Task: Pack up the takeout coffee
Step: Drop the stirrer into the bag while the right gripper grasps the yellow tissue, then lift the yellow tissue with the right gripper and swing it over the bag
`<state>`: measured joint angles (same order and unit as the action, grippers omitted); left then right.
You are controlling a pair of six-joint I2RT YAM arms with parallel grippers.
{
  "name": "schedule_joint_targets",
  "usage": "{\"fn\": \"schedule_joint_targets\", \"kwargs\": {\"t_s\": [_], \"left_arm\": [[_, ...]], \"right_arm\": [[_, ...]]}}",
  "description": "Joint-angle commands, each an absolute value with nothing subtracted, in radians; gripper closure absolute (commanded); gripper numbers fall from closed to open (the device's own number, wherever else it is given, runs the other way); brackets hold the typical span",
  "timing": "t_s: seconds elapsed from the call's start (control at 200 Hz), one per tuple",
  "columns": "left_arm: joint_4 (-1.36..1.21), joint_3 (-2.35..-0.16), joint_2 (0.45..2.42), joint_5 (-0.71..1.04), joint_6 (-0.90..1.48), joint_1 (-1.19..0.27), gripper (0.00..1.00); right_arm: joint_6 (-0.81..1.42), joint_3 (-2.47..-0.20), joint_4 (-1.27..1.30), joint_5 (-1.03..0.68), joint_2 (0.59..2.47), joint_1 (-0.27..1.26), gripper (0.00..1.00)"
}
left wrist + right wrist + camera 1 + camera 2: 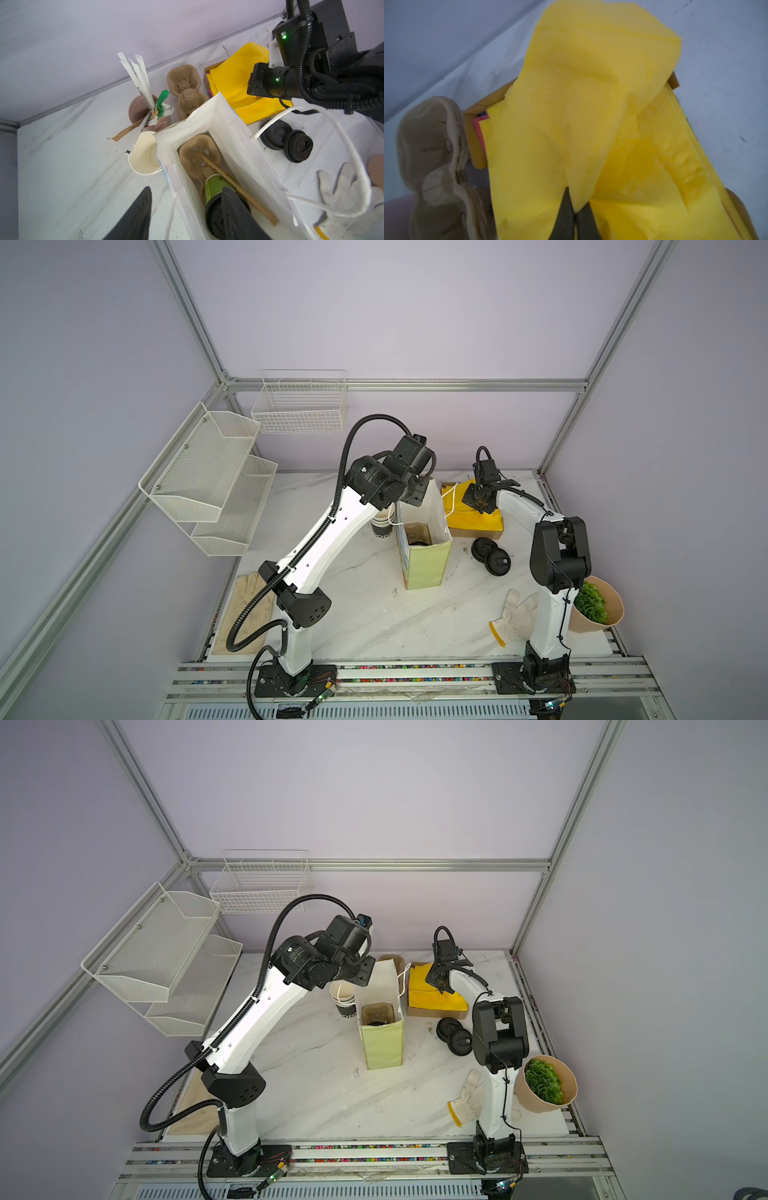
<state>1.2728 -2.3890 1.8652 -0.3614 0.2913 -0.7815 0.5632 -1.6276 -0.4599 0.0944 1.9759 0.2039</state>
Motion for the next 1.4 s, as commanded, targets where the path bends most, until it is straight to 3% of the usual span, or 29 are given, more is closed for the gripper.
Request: {"fn": "schedule_joint_targets", "kwargs": {"t_s": [0.0,0.13,0.335,0.46,0.78,1.04,1.395], "left_arm": [[1.151,-2.289,1.721,-0.448,0.275,-0.785,0.41],[1.026,-2.108,1.576,-0.498,0.275,-0.784,0.38],[0.848,-1.829,1.34,-0.545,0.266,-0.778,0.15],[0.798,-1.703,1.25,-0.565,0.26,-0.751,0.07],[0.755,-1.471,1.101,-0.522,0.329,-0.623,0.0],[0.738,-1.403,1.051,-0.505,0.354,-0.563,0.0],[0.735,-1.378,1.057,-0.508,0.35,-0.546,0.0]], "right_arm": [[0.566,-1.613,-0.442,0.125,1.853,0.194,1.0],[0.584,-1.592,-0.449,0.122,1.74,0.19,1.0],[0.57,-1.548,-0.414,0.039,1.479,0.192,1.0],[0.558,-1.545,-0.403,-0.03,1.318,0.193,1.0],[0.539,-1.522,-0.326,-0.32,1.104,0.283,1.0],[0.479,-1.533,-0.468,0.05,1.151,0.683,1.0],[0.579,-1.536,-0.606,0.348,1.292,0.908,1.0]]}}
